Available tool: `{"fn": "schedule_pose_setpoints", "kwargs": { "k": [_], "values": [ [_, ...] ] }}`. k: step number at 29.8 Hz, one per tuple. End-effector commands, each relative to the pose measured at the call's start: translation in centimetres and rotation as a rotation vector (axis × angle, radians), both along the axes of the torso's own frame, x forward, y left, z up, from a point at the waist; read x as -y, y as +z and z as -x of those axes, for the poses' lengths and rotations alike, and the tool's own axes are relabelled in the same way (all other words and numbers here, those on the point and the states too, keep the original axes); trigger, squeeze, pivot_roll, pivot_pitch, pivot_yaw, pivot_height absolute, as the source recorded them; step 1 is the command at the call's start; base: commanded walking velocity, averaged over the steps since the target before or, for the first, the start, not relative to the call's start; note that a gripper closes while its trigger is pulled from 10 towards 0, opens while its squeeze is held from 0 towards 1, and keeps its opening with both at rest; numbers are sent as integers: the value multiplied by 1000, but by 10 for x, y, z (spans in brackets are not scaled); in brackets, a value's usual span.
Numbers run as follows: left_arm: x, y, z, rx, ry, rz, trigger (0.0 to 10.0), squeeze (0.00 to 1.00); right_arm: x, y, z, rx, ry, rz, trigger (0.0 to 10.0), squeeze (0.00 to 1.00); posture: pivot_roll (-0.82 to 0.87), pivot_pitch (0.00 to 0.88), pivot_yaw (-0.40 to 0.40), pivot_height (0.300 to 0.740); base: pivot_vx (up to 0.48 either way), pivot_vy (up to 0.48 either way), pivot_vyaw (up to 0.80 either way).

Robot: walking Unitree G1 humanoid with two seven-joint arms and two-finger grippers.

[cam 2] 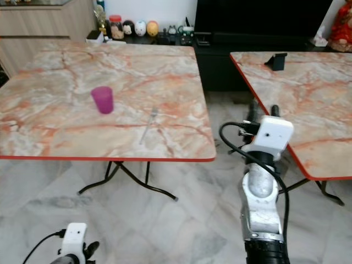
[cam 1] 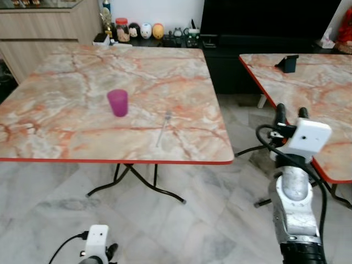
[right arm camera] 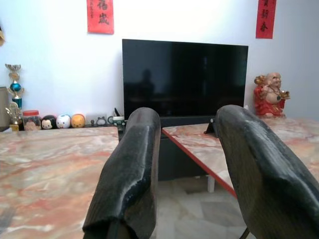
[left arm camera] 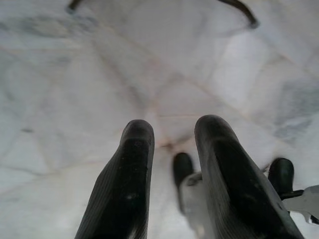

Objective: Setting the table

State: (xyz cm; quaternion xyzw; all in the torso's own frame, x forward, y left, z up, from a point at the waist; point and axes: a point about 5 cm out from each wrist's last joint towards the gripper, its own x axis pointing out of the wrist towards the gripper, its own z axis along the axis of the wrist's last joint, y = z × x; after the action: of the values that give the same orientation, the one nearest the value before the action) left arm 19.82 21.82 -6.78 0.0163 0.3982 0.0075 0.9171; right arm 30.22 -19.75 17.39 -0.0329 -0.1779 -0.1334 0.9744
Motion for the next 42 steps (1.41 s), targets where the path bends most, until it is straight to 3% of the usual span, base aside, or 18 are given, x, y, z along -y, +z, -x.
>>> {"fn": "schedule_pose_setpoints", "kwargs": {
  "k": [1,42],
  "values": [
    [7,-2,1,-1,-2,18,10000,0,6,1,2,4,-19,-3,10000,0,18,0,-30,727,0,292,0],
    [1,2,-3,22,18,3,10000,0,4,0,-3,-11,-9,-10,10000,0,39,0,-34,727,0,297,0]
  ]
}}
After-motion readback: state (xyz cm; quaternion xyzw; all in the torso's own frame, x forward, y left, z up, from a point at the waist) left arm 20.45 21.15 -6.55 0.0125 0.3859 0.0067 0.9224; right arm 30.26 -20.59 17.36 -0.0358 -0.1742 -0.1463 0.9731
